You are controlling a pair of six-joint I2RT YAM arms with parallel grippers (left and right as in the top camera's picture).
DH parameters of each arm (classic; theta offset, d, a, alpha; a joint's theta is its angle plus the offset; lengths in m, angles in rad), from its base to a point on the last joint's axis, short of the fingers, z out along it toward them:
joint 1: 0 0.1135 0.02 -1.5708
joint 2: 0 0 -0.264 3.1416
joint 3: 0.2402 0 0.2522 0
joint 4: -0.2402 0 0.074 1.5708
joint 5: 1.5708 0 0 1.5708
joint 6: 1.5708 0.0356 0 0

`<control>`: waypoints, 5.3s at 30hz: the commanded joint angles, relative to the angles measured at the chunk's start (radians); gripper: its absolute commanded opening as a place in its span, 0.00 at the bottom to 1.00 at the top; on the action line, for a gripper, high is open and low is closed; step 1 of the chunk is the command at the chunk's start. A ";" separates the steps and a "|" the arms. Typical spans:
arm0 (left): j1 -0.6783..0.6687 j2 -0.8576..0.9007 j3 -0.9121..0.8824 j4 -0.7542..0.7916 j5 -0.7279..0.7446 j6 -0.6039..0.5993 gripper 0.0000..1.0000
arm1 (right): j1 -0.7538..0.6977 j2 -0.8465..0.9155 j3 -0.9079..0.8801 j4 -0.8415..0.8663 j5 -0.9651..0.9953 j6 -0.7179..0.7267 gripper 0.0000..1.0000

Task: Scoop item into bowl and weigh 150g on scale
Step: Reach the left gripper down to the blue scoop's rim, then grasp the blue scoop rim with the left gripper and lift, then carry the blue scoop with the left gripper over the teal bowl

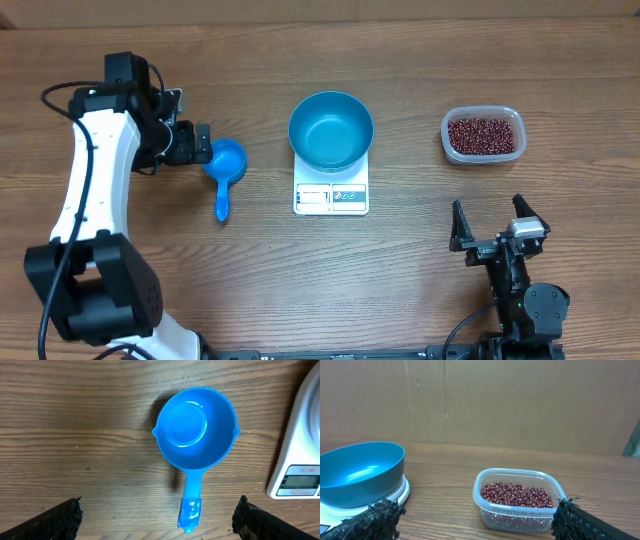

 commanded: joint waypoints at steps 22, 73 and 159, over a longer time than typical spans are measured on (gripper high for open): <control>-0.003 0.193 0.028 0.117 -0.098 0.072 0.99 | -0.004 -0.008 -0.011 0.005 0.002 0.002 1.00; -0.085 0.270 -0.017 0.242 -0.060 0.253 0.82 | -0.004 -0.008 -0.011 0.005 0.002 0.002 1.00; -0.088 0.305 0.959 -0.542 0.074 -0.686 0.04 | -0.004 -0.008 -0.010 0.005 0.002 0.002 1.00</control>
